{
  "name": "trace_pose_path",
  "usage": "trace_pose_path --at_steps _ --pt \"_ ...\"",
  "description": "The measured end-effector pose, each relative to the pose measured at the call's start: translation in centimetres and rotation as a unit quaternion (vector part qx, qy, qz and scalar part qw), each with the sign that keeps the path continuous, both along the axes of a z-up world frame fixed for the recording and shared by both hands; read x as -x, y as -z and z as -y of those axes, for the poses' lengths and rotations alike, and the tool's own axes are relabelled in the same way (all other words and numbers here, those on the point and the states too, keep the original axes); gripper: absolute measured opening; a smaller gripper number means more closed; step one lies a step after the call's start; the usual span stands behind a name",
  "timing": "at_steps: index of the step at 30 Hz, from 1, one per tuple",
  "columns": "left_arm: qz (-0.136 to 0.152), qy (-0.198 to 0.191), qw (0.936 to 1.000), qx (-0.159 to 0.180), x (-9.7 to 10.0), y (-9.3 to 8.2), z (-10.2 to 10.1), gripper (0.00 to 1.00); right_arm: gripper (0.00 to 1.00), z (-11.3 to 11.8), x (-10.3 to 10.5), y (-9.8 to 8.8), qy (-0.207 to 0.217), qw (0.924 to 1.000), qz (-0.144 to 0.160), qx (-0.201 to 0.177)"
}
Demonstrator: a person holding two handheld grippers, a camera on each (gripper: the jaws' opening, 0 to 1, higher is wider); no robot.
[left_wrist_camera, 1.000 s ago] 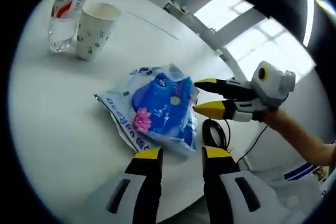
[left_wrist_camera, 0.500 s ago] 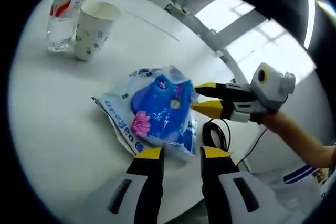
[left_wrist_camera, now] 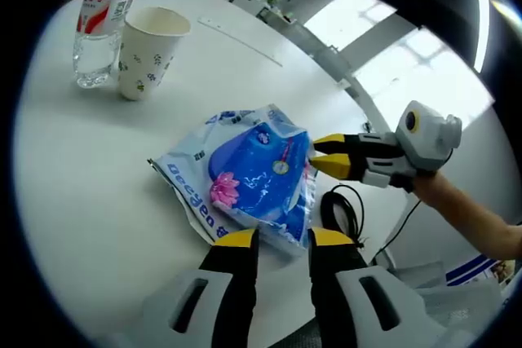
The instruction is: Arrange the tabletop items into an orderly group along one side of the table until the central work area is clear of visible clutter.
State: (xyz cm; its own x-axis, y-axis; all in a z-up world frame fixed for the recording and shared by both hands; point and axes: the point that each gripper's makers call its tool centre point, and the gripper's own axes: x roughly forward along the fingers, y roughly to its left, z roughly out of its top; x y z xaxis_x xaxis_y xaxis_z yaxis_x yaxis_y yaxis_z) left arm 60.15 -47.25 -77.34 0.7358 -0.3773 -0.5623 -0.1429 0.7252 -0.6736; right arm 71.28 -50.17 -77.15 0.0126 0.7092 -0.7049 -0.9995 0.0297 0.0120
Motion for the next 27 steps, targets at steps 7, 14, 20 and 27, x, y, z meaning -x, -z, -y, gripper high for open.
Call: trace_pose_path --at_steps 7,14,20,27 --pt "-0.003 -0.007 1.0000 0.000 -0.2 0.2 -0.3 0.19 0.11 -0.5 -0.1 0.3 -0.006 1.0000 0.003 0.004" --pt "-0.005 -0.016 0.9998 -0.008 -0.4 0.7 -1.2 0.15 0.07 -0.2 -0.3 0.6 -0.006 0.9999 0.006 0.010" --pt "-0.005 -0.018 0.9998 -0.009 -0.4 0.8 -1.3 0.07 0.05 0.1 -0.5 0.7 0.002 0.9999 0.002 0.011" --pt "0.001 -0.011 0.9997 -0.022 -0.2 0.7 -1.1 0.00 0.00 0.4 -0.4 0.7 0.006 0.9998 0.009 0.017"
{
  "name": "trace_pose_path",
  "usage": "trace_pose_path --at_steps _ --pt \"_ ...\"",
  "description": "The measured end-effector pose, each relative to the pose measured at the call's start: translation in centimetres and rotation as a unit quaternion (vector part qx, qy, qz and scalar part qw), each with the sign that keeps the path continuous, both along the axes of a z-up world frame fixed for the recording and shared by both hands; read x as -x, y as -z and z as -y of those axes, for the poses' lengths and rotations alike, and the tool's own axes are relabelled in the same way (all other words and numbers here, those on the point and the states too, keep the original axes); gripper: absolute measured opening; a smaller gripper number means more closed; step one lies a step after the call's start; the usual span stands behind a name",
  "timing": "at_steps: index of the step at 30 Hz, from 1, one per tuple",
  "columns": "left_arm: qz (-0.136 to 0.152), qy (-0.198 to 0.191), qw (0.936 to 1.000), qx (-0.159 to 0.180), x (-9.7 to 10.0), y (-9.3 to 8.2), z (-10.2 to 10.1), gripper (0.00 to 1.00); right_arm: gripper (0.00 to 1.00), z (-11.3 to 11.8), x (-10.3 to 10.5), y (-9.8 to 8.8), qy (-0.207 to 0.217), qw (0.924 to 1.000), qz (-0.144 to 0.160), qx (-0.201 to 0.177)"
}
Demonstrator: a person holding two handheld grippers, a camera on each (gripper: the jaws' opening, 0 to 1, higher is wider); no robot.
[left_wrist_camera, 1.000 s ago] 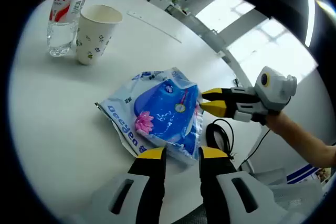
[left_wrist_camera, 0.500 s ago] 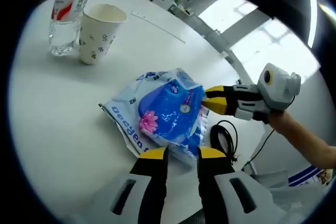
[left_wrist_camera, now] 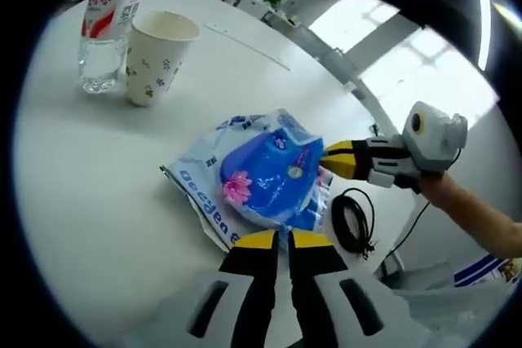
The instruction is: Arrange the tabletop items into an orderly group along one side of the table until the central work area is clear of visible clutter.
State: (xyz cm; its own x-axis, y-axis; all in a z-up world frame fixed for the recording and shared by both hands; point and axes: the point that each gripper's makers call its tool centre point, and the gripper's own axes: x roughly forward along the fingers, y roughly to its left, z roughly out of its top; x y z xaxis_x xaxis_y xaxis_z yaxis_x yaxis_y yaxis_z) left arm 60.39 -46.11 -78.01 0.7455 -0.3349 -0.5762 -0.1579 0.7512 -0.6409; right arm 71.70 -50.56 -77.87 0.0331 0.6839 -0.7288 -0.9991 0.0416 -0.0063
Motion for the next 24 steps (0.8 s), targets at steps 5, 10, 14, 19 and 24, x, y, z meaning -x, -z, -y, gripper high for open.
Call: trace_pose_path --at_steps 5,10,14,19,24 --pt "0.009 0.000 0.9999 -0.009 -0.1 -0.2 -0.4 0.00 0.00 0.5 -0.4 -0.2 0.025 0.9996 -0.009 -0.005" --pt "0.019 -0.001 0.9997 -0.013 -0.4 -0.9 -0.6 0.00 0.00 1.0 -0.5 -0.6 0.042 0.9990 -0.007 -0.013" --pt "0.034 -0.005 0.9993 -0.014 -1.3 -1.8 -1.2 0.00 0.00 1.4 -1.0 -1.4 0.078 0.9966 -0.004 -0.026" --pt "0.052 -0.006 0.9983 -0.026 -2.7 -3.0 -1.9 0.00 0.00 1.7 -1.4 -2.4 0.104 0.9937 -0.001 -0.041" --pt "0.067 -0.011 0.9973 -0.029 -4.2 -3.9 -2.7 0.00 0.00 2.1 -1.9 -3.2 0.124 0.9909 0.002 -0.052"
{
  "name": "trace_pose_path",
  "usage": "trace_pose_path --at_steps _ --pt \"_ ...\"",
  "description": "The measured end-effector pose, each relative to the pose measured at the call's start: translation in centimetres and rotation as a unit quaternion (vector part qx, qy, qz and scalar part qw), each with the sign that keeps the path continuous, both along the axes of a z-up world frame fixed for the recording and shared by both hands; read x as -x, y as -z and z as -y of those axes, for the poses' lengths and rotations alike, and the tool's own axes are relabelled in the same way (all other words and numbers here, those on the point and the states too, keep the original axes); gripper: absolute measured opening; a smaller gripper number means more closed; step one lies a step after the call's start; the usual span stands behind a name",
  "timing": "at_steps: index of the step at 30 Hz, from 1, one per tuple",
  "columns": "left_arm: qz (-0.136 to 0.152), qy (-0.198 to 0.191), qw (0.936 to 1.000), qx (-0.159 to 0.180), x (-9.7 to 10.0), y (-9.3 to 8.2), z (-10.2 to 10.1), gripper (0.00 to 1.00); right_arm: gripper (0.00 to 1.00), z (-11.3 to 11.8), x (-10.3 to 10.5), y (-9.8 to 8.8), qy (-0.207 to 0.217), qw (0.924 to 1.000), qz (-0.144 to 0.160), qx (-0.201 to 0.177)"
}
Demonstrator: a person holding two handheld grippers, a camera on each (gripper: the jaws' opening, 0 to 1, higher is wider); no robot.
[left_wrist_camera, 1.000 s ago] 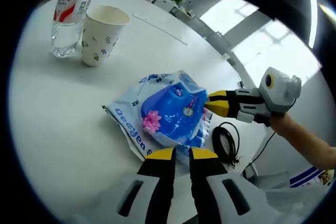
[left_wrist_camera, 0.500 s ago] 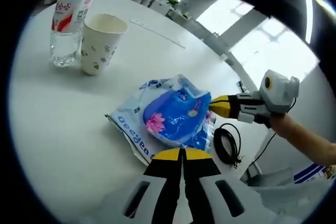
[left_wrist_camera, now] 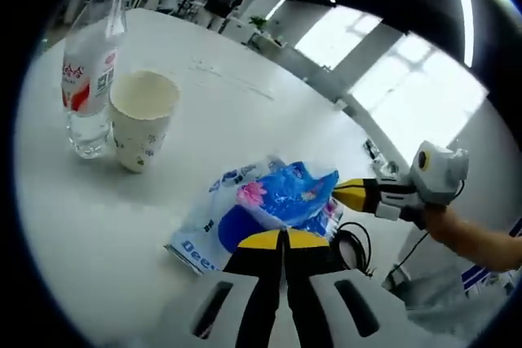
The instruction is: Arrange the tabletop items into an orderly group along one side of the table until the central work area is clear of visible clutter.
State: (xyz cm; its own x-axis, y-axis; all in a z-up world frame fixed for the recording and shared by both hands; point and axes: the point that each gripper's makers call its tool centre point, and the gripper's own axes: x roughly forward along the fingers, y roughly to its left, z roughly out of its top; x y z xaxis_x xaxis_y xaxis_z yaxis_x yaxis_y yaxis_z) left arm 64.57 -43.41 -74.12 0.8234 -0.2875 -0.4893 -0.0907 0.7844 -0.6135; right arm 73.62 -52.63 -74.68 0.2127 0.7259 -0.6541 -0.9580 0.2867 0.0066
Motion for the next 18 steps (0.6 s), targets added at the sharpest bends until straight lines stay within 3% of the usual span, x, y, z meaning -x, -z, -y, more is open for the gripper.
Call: trace_pose_path --at_steps 18 --pt "0.043 0.021 0.9988 -0.007 -4.9 -2.6 1.2 0.00 0.00 2.8 -3.4 -2.8 0.071 0.9969 0.022 -0.028"
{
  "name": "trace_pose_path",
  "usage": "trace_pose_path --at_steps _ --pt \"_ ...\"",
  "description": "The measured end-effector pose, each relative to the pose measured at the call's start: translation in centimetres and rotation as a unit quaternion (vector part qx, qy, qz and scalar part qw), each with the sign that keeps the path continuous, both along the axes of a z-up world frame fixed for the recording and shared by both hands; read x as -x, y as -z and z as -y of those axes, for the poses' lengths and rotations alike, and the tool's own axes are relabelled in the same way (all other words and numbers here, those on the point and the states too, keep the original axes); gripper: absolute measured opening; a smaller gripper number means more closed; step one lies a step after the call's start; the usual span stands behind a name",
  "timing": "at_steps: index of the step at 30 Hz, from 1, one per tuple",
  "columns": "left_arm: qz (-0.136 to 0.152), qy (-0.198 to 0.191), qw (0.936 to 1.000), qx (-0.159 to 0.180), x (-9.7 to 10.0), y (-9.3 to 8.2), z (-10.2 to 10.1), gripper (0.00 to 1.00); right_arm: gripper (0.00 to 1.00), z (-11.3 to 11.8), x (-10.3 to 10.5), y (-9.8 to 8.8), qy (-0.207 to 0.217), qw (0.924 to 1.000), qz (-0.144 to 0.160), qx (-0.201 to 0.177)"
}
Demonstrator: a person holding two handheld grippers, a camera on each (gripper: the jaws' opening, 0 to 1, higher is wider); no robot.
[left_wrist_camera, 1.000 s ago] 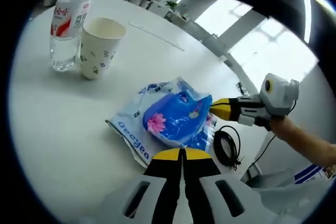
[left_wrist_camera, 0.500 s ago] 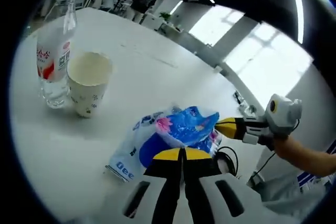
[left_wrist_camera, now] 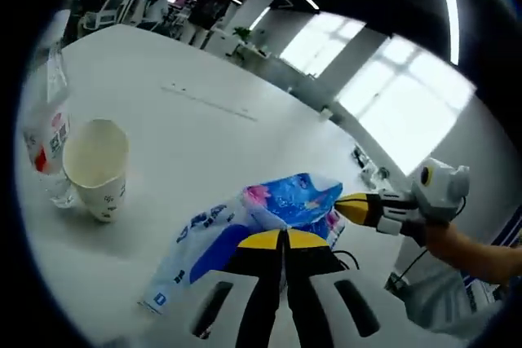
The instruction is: Arrange the tabletop items into an orderly group along one side of the table until the central work area is clear of visible clutter.
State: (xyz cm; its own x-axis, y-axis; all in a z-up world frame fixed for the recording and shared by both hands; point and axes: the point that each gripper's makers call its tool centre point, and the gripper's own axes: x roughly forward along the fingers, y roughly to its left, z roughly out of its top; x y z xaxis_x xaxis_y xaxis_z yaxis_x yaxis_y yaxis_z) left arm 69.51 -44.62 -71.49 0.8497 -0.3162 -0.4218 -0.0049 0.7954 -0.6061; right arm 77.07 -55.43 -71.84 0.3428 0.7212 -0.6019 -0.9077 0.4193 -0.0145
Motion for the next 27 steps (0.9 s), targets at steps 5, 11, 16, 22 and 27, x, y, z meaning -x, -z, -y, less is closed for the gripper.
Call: trace_pose_path --at_steps 5,11,16,22,27 --pt "0.011 0.009 0.9999 0.000 -1.5 -0.2 1.1 0.00 0.00 1.6 -1.0 -0.4 0.017 0.9998 0.009 -0.001" --pt "0.021 0.022 0.9995 0.002 -3.1 -0.3 3.1 0.00 0.00 3.6 -2.0 -0.5 0.040 0.9991 0.012 -0.001" --pt "0.028 0.030 0.9991 0.005 -4.0 -0.5 4.5 0.00 0.00 5.1 -2.1 -0.9 0.052 0.9985 0.017 0.002" --pt "0.034 0.034 0.9988 0.012 -5.1 -0.6 6.5 0.00 0.00 6.7 -2.8 -0.8 0.066 0.9977 0.015 0.005" --pt "0.037 0.032 0.9986 0.021 -5.8 -0.4 7.4 0.00 0.00 7.7 -3.3 -0.5 0.075 0.9971 0.013 0.007"
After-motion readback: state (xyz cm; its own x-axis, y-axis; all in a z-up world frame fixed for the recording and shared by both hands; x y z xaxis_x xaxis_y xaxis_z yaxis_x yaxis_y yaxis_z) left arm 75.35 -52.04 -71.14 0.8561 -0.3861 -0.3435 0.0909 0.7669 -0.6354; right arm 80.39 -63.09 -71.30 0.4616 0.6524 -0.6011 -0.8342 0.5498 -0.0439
